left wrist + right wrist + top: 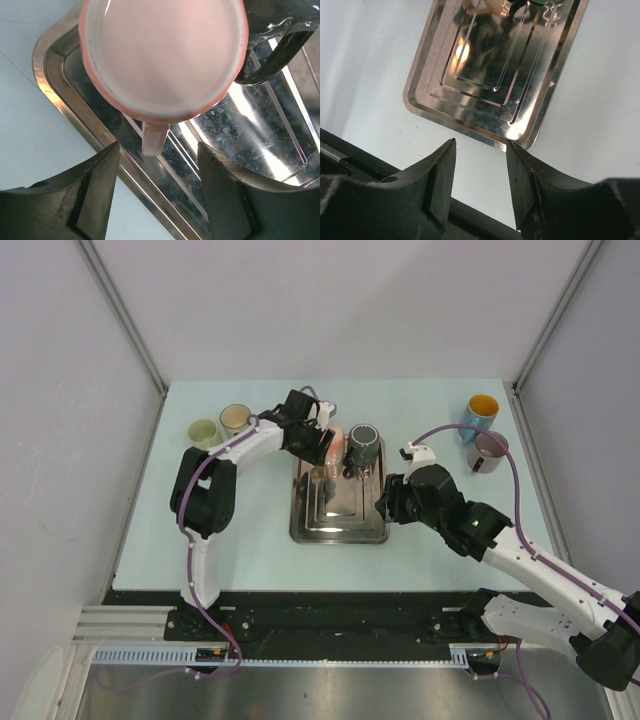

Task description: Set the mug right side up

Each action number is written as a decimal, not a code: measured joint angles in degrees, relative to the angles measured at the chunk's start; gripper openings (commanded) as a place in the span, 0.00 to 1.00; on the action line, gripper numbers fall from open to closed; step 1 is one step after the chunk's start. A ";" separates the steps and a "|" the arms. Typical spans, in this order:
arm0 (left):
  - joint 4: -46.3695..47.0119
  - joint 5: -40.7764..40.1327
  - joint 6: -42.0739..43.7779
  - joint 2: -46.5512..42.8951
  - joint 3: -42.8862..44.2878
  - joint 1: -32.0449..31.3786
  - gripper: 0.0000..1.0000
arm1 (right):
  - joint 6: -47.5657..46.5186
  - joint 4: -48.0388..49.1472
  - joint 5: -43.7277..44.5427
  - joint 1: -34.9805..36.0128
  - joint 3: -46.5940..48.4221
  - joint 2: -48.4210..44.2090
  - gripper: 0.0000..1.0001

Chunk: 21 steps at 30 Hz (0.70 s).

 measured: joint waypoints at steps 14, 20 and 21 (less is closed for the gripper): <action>0.96 0.26 0.11 1.29 3.04 -0.28 0.60 | -0.02 -0.74 0.02 0.04 0.00 1.49 0.49; 2.10 0.46 0.09 1.99 3.04 -0.48 0.56 | -0.02 -0.87 0.04 0.04 0.00 1.49 0.49; 2.51 0.50 0.09 1.99 3.04 -0.50 0.55 | -0.02 -0.92 0.04 0.04 0.00 1.49 0.49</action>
